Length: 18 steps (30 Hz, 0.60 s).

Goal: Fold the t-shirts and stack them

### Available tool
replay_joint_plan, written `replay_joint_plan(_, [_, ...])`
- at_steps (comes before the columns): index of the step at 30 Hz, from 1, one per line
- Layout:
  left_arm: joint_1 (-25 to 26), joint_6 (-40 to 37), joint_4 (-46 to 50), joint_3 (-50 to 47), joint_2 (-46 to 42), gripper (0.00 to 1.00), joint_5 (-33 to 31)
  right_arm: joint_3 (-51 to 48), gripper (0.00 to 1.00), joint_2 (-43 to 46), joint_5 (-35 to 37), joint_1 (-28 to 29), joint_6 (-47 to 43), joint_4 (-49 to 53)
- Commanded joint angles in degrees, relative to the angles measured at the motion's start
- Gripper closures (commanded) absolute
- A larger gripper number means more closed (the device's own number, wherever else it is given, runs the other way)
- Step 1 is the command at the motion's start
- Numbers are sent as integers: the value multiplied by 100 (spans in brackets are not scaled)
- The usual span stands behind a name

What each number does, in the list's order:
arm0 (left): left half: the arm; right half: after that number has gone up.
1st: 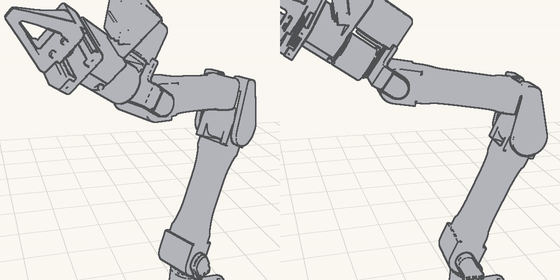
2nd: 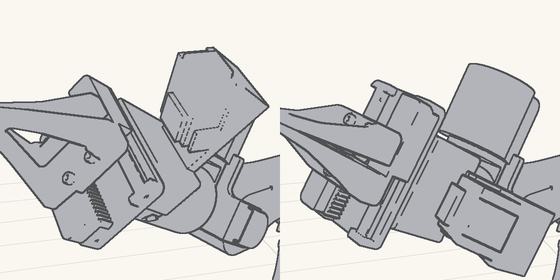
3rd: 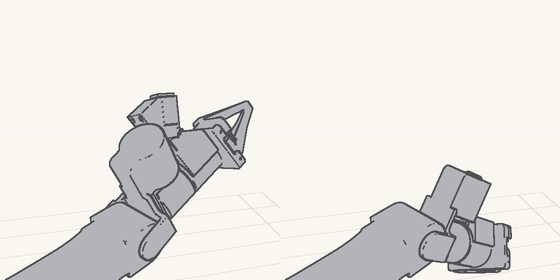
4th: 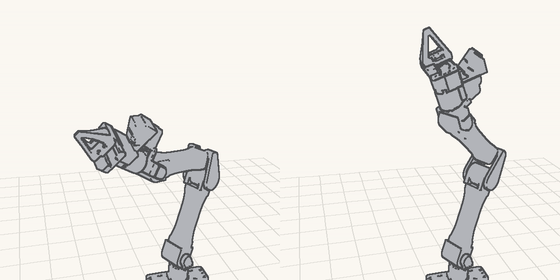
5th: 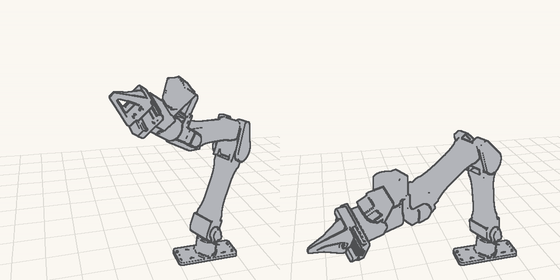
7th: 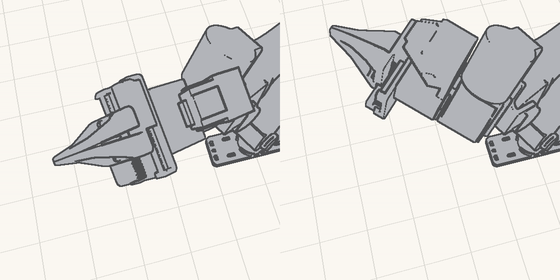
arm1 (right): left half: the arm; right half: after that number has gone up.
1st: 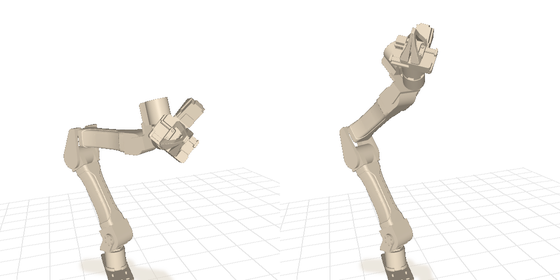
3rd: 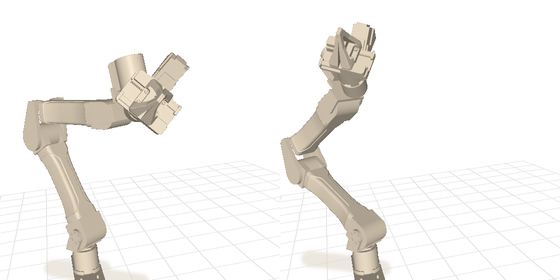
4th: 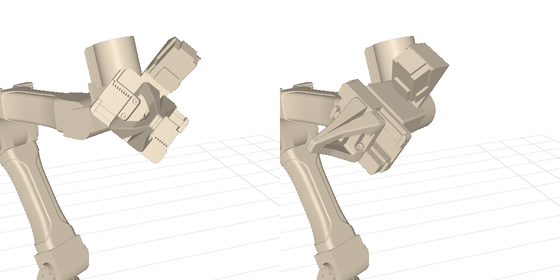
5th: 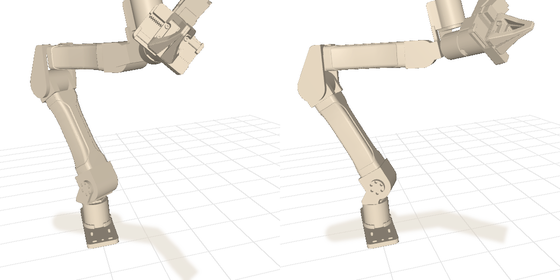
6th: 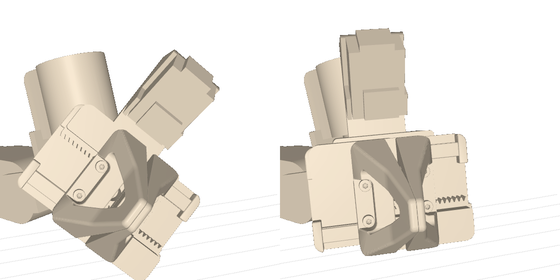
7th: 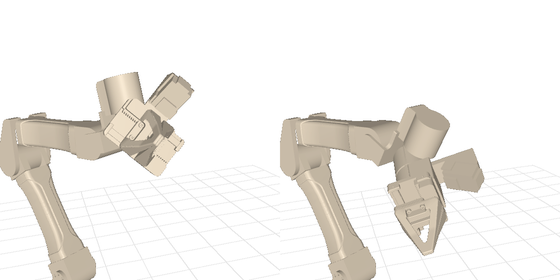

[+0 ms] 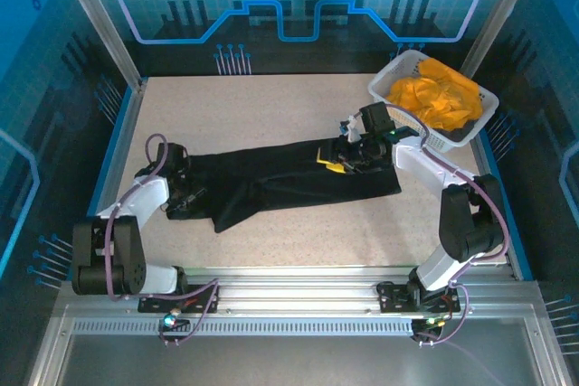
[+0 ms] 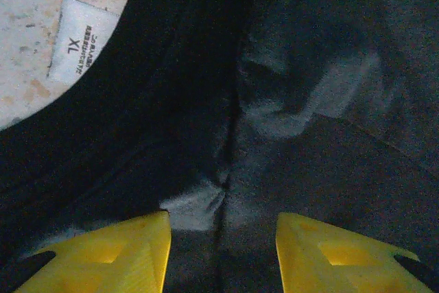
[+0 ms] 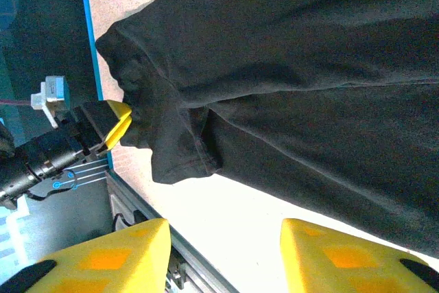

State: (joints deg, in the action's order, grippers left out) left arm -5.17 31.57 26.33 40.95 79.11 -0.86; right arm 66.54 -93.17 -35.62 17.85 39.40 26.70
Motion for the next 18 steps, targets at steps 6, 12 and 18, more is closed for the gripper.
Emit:
replay_joint_plan(6, [-116,-132,-462,-102,161,55,375,-10,52,-9,-124,15,-90,37])
replay_joint_plan(12, [-46,470,106,47,-210,56,481,42,52,-91,-112,16,-61,16])
replay_joint_plan(18, [-10,599,-33,-85,-59,56,377,172,52,-228,-148,18,-34,8])
